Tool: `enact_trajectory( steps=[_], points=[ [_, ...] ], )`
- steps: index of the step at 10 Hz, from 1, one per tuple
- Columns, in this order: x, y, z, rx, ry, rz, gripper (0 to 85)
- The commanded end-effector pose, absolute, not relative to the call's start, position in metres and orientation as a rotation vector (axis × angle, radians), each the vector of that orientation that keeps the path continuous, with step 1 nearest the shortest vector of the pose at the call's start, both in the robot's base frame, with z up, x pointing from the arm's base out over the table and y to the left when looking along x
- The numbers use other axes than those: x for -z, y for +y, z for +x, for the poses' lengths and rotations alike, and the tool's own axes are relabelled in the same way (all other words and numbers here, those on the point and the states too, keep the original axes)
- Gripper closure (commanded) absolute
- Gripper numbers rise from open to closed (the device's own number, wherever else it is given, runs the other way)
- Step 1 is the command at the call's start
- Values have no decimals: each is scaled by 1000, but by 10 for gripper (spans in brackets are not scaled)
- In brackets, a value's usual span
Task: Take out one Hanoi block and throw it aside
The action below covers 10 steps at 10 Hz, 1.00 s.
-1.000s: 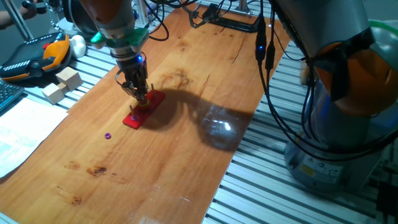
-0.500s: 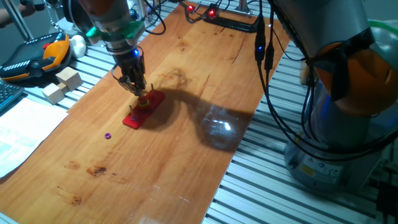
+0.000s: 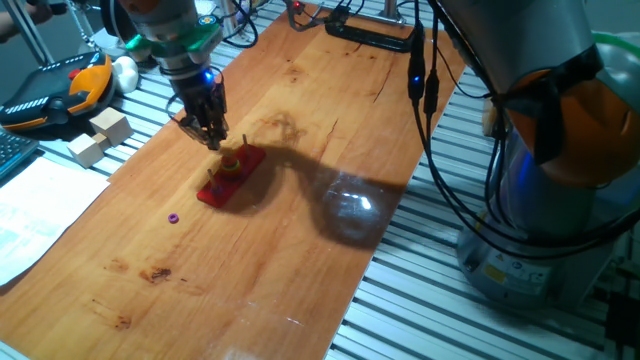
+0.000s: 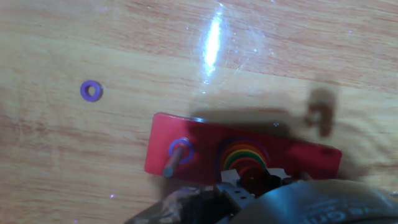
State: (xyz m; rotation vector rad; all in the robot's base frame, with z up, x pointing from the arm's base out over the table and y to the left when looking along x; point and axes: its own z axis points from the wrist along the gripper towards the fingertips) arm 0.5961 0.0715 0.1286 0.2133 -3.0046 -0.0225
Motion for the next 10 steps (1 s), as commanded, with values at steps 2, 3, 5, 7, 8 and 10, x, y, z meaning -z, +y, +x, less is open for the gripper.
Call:
enact_trajectory(
  steps=[2,3,5,7,8,10],
  points=[
    [-133,83,597,20,-3005,179,600],
    [-135,90,597,23,-3008,157,600],
    [-139,111,596,17,-3015,90,600],
    [-143,128,594,4,-3016,36,597],
    [-146,138,593,-12,-3016,5,597],
    [-147,150,589,-26,-3018,-38,583]
  ],
)
